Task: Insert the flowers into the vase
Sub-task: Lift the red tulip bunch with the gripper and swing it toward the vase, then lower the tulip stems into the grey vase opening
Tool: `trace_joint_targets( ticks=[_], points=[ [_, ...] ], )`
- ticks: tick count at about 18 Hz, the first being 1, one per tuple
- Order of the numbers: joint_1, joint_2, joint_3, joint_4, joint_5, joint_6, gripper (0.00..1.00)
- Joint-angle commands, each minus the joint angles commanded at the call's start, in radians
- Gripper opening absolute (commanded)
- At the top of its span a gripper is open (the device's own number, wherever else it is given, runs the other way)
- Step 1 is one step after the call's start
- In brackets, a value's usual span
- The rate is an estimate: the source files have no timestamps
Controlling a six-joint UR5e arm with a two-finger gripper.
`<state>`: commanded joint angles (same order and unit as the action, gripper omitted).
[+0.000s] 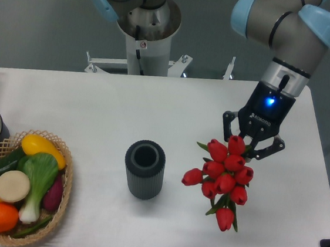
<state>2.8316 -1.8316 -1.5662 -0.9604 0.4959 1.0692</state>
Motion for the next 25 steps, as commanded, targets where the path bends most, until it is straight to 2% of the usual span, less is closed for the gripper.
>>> trace_joint_targets(
  ticks=[6,11,17,22,25],
  points=[
    [0.037,0.020,-0.003,0.029,-0.235,-0.002,0.00],
    [0.023,0.032,-0.047,0.029,-0.348,-0.029,0.00],
    [-0.021,0.101,-0.144,0.031,-0.372,-0.028,0.03],
    [-0.066,0.107,-0.178,0.032,-0.364,-0.018,0.04],
    [-0.090,0.100,-0.198,0.071,-0.359,0.009,0.06]
  ],
)
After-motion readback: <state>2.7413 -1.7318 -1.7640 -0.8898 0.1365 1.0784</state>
